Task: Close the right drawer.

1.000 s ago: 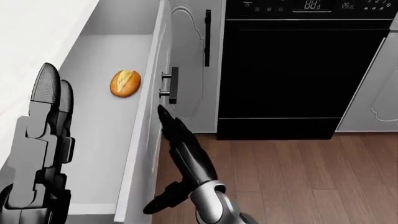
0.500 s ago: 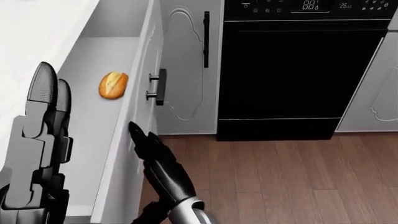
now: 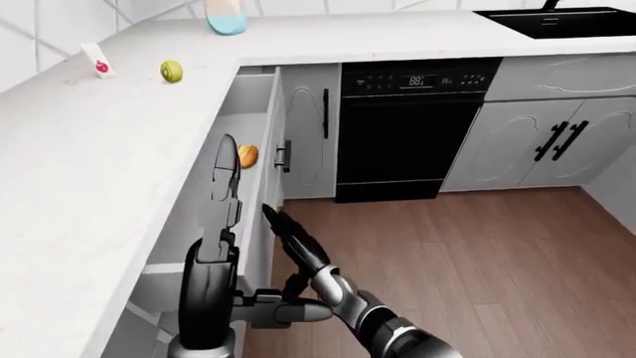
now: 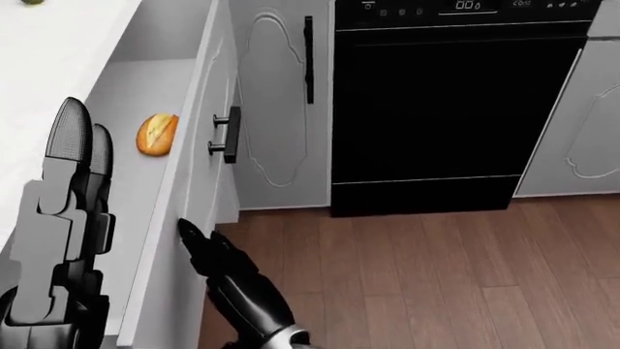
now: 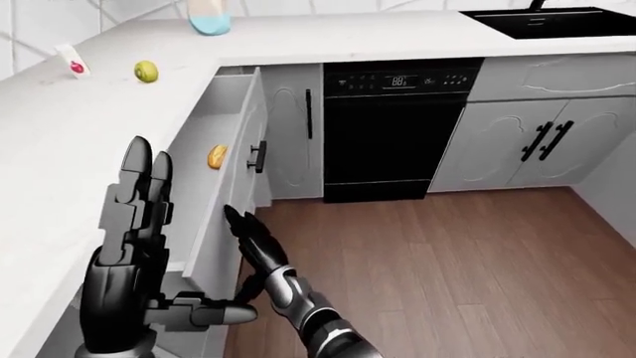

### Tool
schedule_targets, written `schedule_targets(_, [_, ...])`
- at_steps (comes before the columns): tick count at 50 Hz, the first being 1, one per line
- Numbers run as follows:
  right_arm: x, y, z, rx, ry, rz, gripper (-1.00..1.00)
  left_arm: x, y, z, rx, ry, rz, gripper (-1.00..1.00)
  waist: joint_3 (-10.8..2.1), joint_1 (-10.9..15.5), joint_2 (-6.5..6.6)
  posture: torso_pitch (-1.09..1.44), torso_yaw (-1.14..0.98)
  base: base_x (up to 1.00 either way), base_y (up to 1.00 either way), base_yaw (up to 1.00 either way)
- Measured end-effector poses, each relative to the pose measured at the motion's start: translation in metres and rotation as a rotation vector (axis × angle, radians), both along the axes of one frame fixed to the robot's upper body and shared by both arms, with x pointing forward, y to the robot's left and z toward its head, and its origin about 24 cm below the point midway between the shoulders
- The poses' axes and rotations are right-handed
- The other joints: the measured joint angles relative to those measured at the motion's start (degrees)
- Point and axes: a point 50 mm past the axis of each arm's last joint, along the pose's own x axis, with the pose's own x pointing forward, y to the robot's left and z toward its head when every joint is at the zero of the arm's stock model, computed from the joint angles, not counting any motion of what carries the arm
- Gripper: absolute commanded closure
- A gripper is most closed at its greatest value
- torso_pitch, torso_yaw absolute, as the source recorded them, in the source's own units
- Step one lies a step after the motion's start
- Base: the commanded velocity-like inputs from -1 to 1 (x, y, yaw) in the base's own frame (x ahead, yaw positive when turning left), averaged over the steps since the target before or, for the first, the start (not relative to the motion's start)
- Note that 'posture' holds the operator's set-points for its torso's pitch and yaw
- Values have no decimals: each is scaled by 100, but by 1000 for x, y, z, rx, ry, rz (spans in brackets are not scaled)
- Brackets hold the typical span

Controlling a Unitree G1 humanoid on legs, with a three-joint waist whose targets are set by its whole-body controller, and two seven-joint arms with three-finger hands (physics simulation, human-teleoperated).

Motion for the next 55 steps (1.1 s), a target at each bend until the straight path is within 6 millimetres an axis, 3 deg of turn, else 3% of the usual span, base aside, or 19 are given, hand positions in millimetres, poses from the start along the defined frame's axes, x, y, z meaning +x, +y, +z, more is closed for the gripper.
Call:
schedule_targets(7, [9, -4, 5, -31, 1, 39, -100, 0, -1, 0, 1, -1, -3, -100, 48, 15, -8, 0, 0, 0, 0, 0])
schedule_targets(12, [42, -22, 35, 22, -13, -58, -100, 0, -1, -1, 3, 6, -2, -100, 129, 122, -50, 0, 0, 0, 0, 0])
schedule_targets(20, [87, -74, 97, 202, -111, -243, -100, 0, 0, 1, 3, -2, 0, -100, 63, 232, -119, 0, 0, 0, 0, 0])
schedule_targets(25, [100, -127, 127, 276, -174, -393, -100, 0, -1, 1, 4, -1, -1, -100, 65, 298, -155, 0, 0, 0, 0, 0])
schedule_targets(30, [86, -174, 154, 370, -270, -524, -100, 1, -2, -1, 7, 8, -2, -100, 66, 317, -187, 0, 0, 0, 0, 0])
schedule_targets(34, [50, -197, 167, 445, -322, -561, -100, 2, -2, -2, 9, 11, -2, -100, 55, 341, -199, 0, 0, 0, 0, 0])
schedule_targets(38, [9, -209, 151, 470, -320, -582, -100, 2, -2, -3, 8, 13, -3, -100, 31, 332, -207, 0, 0, 0, 0, 0])
schedule_targets(44, [-25, -233, 113, 508, -229, -678, -100, 2, -3, -3, 10, 13, -3, -100, 65, 296, -160, 0, 0, 0, 0, 0])
schedule_targets(47, [-29, -239, 111, 537, -241, -695, -100, 3, -3, -4, 11, 18, -2, -100, 77, 258, -129, 0, 0, 0, 0, 0])
schedule_targets(55, [-26, -243, 129, 580, -307, -697, -100, 8, -4, 0, 17, 13, -8, -100, 37, 284, -153, 0, 0, 0, 0, 0])
